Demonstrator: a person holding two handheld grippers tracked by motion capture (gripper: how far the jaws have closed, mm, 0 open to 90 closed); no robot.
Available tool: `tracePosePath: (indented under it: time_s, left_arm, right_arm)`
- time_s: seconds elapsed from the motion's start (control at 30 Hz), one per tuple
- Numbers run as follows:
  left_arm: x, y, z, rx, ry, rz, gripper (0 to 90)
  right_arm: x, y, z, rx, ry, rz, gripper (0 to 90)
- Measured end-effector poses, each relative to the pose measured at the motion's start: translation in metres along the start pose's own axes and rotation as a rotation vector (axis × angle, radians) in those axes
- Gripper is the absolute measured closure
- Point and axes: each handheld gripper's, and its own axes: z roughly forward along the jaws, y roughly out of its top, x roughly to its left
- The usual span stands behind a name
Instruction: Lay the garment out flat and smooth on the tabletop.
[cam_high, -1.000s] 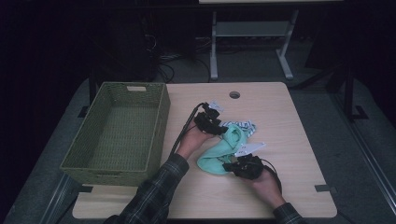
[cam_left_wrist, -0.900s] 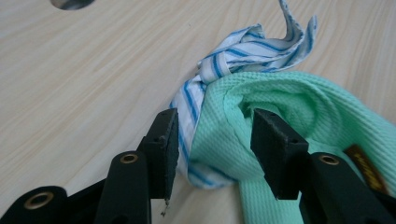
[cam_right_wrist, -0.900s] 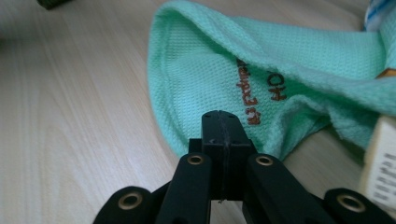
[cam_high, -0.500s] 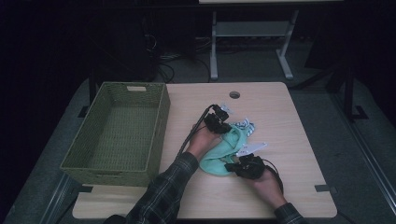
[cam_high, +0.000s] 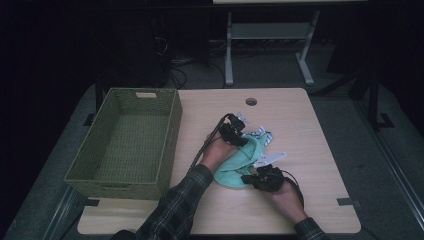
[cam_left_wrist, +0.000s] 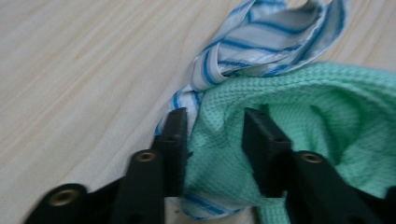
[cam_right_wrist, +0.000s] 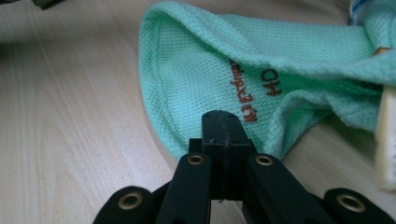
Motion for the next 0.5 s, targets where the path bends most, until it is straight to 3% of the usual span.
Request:
tracePosePath:
  time_s: [0.1, 0.17, 0.33, 0.5]
  left_arm:
    - [0.001, -0.002, 0.002, 0.009, 0.018, 0.013, 80.2]
    - [0.003, -0.003, 0.002, 0.005, -0.006, -0.008, 88.3]
    - [0.006, -0.001, -0.005, -0.018, -0.022, -0.030, 89.9]
    - [0.013, 0.004, -0.021, -0.046, -0.001, -0.036, 90.0]
  right_arm:
    - [0.000, 0.000, 0.000, 0.000, 0.000, 0.003, 90.0]
    - [0.000, 0.000, -0.001, 0.000, 0.001, 0.005, 90.0]
    - [0.000, -0.001, -0.001, 0.001, -0.002, 0.003, 90.0]
    - [0.000, -0.001, -0.001, 0.004, -0.002, 0.013, 90.0]
